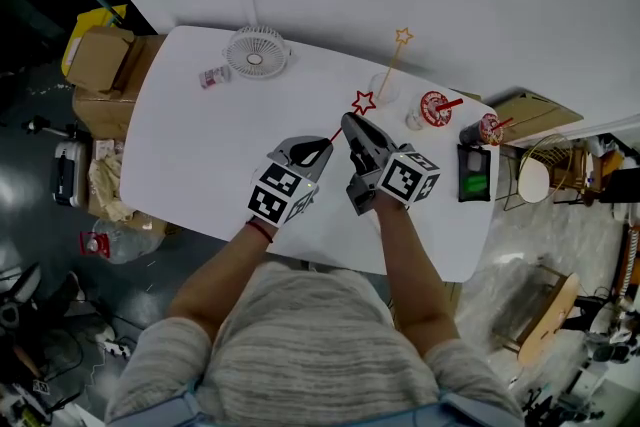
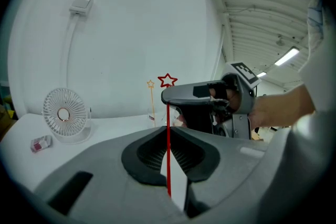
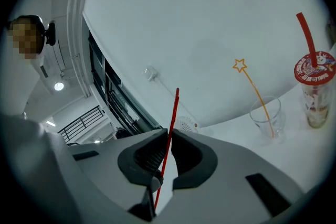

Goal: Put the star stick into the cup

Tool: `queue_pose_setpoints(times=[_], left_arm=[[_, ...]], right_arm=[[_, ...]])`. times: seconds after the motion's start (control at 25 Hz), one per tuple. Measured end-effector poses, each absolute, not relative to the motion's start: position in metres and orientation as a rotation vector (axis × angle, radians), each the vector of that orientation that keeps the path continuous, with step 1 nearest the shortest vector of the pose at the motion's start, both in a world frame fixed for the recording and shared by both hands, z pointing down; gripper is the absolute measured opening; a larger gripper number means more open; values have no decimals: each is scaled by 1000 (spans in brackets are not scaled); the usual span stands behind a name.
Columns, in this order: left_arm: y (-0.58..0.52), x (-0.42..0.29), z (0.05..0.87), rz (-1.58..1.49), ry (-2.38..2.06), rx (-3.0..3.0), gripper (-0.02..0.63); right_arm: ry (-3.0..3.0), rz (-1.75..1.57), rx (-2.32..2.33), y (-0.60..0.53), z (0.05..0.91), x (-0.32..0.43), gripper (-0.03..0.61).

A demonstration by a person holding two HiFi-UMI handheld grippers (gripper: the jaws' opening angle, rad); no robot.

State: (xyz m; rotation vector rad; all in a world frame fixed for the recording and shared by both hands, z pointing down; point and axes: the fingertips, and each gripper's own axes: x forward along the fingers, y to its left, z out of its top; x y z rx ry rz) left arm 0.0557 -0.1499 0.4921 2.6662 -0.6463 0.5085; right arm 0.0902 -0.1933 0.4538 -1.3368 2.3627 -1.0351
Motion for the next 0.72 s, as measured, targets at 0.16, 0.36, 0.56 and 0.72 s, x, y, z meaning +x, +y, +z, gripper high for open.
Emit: queue_pose_setpoints(times=[0.16, 0.36, 0.56, 0.72], left_arm=[[-151, 58, 493, 492, -652, 2669, 28], [-155, 55, 496, 482, -668, 2661, 29], [-158, 50, 498, 475, -682, 2637, 31], [-157, 48, 497, 445, -686, 2617, 31]], right_arm=[[2349, -1044, -1323, -194, 453, 90, 17], [2345, -1020, -1357, -197, 451, 99, 12], [2338, -976, -1397, -203, 446, 111, 12], [2331, -928, -1442, -209, 440, 125, 12]])
